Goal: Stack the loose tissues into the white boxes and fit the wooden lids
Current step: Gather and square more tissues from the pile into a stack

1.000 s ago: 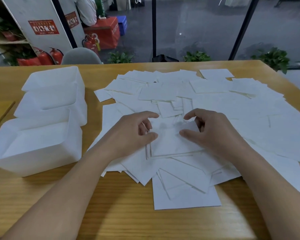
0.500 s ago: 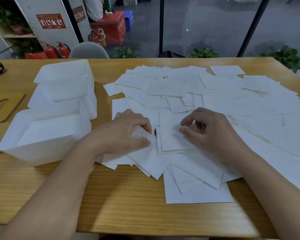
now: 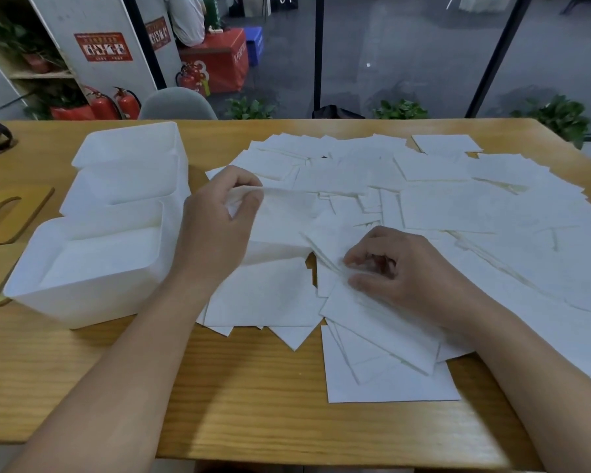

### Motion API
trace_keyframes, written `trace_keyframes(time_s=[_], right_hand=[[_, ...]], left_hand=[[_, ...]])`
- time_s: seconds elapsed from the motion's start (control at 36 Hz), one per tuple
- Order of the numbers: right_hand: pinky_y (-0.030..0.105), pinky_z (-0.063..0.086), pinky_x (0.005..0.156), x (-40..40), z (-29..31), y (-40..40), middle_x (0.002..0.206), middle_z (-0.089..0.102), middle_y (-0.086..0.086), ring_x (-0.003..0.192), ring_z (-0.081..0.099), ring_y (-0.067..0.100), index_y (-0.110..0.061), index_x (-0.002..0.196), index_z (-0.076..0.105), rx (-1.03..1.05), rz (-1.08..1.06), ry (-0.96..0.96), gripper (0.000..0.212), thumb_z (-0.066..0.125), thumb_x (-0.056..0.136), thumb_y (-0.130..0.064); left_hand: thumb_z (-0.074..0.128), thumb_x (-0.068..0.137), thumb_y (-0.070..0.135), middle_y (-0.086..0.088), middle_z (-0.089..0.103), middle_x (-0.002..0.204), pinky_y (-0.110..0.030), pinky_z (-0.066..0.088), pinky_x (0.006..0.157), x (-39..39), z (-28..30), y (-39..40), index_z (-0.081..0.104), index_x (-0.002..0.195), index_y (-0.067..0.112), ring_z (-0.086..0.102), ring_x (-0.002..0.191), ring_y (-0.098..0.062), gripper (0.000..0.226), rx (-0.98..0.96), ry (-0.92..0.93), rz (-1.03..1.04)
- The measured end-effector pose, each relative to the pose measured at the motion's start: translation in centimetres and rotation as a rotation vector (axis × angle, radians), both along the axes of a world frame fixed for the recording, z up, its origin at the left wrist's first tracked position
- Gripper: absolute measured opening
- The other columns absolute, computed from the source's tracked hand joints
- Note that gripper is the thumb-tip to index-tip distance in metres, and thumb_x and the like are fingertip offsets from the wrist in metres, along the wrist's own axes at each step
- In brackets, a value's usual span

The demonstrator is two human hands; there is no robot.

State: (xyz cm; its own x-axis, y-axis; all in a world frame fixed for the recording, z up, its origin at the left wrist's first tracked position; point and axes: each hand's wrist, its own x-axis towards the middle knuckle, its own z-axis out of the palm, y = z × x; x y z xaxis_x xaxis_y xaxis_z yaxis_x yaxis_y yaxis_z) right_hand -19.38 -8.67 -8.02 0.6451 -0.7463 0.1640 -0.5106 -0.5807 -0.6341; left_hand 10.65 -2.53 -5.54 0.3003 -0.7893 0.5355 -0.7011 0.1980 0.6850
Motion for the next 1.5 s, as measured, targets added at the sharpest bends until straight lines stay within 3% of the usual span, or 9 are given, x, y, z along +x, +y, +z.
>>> trace_keyframes(time_s=[0.42,0.56,0.81,0.89,0.94,1.08,1.19,1.36,1.5], right_hand=[[0.019,0.048,0.077,-0.1,0.4,-0.1,0.107,0.067,-0.018,0.097,0.065,0.008,-0.037,0.114,0.079,-0.001,0.01,0.043,0.029,0.087,0.088,-0.047],[0.018,0.052,0.082,-0.2,1.0,0.0,0.116,0.069,-0.023,0.102,0.066,0.007,-0.045,0.133,0.067,0.088,-0.035,-0.057,0.061,0.082,0.081,-0.074],[0.012,0.049,0.076,-0.2,1.5,0.0,0.116,0.072,-0.023,0.095,0.069,0.005,-0.053,0.12,0.058,0.176,-0.056,-0.111,0.054,0.08,0.08,-0.081],[0.026,0.057,0.077,-0.3,1.6,-0.1,0.118,0.074,-0.016,0.096,0.072,0.011,-0.049,0.129,0.058,0.242,-0.04,-0.149,0.067,0.081,0.076,-0.083],[0.042,0.063,0.085,-0.6,1.9,-0.2,0.119,0.076,-0.012,0.101,0.075,0.016,-0.045,0.145,0.055,0.272,-0.055,-0.226,0.079,0.081,0.079,-0.079],[0.03,0.057,0.068,-1.2,2.4,-0.7,0.086,0.077,-0.003,0.069,0.07,0.02,-0.038,0.14,0.063,0.336,-0.186,-0.478,0.048,0.077,0.097,-0.054],[0.031,0.053,0.066,-1.1,1.4,-1.3,0.081,0.075,-0.002,0.061,0.072,0.017,-0.033,0.118,0.074,0.241,-0.273,-0.378,0.024,0.079,0.099,-0.019],[0.029,0.053,0.066,-1.2,0.7,-1.7,0.08,0.076,-0.006,0.062,0.076,0.015,-0.034,0.113,0.073,0.176,-0.348,-0.299,0.021,0.077,0.099,-0.018],[0.012,0.047,0.062,-1.2,0.2,-1.7,0.08,0.074,-0.014,0.059,0.074,0.008,-0.029,0.109,0.075,0.097,-0.372,-0.215,0.016,0.078,0.098,-0.017]], left_hand=[[0.076,0.101,0.034,0.002,0.076,0.103,-0.03,0.058,0.073,-1.3,-0.5,-1.0,0.078,0.106,0.029,0.069,0.09,-0.012,0.007,-0.069,0.54,-0.06],[0.076,0.102,0.035,0.004,0.077,0.101,-0.026,0.059,0.074,-2.1,-0.2,-1.5,0.078,0.107,0.028,0.07,0.09,-0.011,0.009,-0.088,0.535,-0.112],[0.077,0.103,0.029,0.006,0.076,0.097,-0.02,0.055,0.078,-4.0,-0.3,-2.5,0.079,0.109,0.023,0.067,0.089,-0.007,0.009,-0.033,0.528,-0.25],[0.079,0.102,0.028,0.006,0.077,0.099,-0.027,0.056,0.082,-4.8,-0.5,-2.9,0.079,0.107,0.022,0.07,0.093,-0.011,0.007,-0.007,0.485,-0.302],[0.08,0.101,0.027,0.005,0.078,0.1,-0.034,0.06,0.081,-5.3,-1.0,-3.2,0.079,0.104,0.025,0.072,0.094,-0.016,0.004,0.055,0.418,-0.355],[0.08,0.098,0.033,0.015,0.077,0.114,-0.037,0.061,0.083,-5.7,-2.1,-3.7,0.079,0.111,0.034,0.074,0.104,-0.013,0.013,0.236,0.273,-0.376],[0.079,0.1,0.033,0.017,0.08,0.107,-0.032,0.061,0.083,-5.5,-2.6,-3.9,0.076,0.117,0.038,0.077,0.097,-0.009,0.017,0.3,0.3,-0.381],[0.078,0.1,0.035,0.012,0.074,0.085,-0.011,0.048,0.063,-4.4,-3.1,-4.3,0.072,0.123,0.036,0.068,0.072,-0.004,0.023,0.326,0.158,-0.171],[0.07,0.106,0.032,0.012,0.069,0.089,-0.026,0.054,0.074,-4.5,-3.1,-3.8,0.07,0.13,0.028,0.066,0.077,-0.008,0.024,0.38,-0.027,-0.109]])
